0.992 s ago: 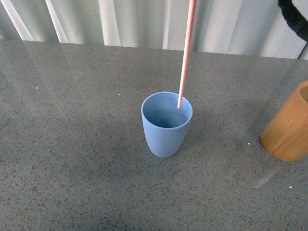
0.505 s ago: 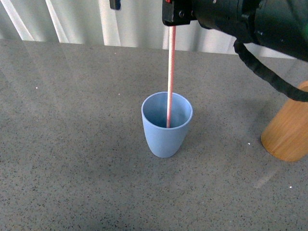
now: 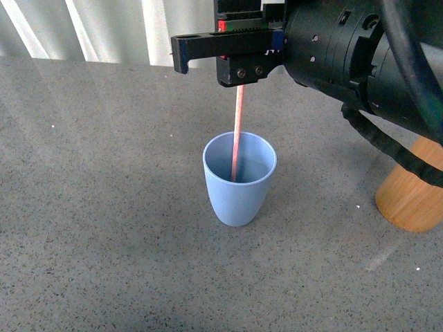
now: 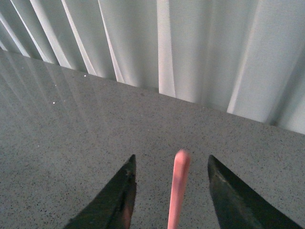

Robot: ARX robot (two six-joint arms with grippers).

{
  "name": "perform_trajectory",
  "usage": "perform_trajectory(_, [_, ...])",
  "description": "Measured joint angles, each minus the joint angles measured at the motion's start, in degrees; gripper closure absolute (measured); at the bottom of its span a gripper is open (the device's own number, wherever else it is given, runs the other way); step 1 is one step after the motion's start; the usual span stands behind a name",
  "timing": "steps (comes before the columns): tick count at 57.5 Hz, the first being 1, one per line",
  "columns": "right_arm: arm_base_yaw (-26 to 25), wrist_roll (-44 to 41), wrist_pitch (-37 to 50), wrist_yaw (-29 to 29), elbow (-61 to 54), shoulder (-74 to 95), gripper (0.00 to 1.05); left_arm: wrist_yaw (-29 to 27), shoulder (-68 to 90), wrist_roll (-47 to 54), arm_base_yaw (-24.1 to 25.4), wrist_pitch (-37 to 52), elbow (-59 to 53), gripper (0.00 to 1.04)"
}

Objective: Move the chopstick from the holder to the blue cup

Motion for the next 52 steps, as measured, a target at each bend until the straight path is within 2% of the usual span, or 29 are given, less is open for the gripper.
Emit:
perform_trajectory(9, [0.0, 0.0, -1.8, 0.6, 0.0, -3.5, 0.19, 0.0, 0.0, 0.0, 0.0, 0.0, 0.0, 0.07])
perform_trajectory(13, [-0.1, 0.1, -3.2, 1.1, 0.0, -6.1, 0.08, 0.0, 0.0, 0.0, 0.0, 0.0, 0.0, 0.07])
perform_trajectory(22, [-0.9, 0.2, -6.6, 3.1, -0.2, -12.2, 0.1, 0.0, 0.0, 0.0, 0.0, 0.0, 0.0, 0.07])
perform_trajectory(31, [-4.7, 0.3, -14.4, 9.5, -2.4, -22.6, 0.1, 0.0, 0.0, 0.0, 0.0, 0.0, 0.0, 0.07])
perform_trajectory(38, [-12.4, 1.5, -26.1, 13.9, -6.7, -34.0, 0.1, 0.0, 0.0, 0.0, 0.0, 0.0, 0.0, 0.07])
perform_trajectory(47, [-25.0, 2.3, -43.8, 13.2, -13.6, -51.4, 0.1, 0.0, 0.0, 0.0, 0.0, 0.0, 0.0, 0.07])
perform_trajectory(50, [-26.4, 2.4, -44.9, 13.2, -14.4, -54.0, 0.1, 0.0, 0.0, 0.0, 0.0, 0.0, 0.0, 0.07])
perform_trajectory(52, [-27.3, 1.3, -41.6, 9.9, -15.6, -55.0, 0.14, 0.0, 0.0, 0.0, 0.0, 0.0, 0.0, 0.07])
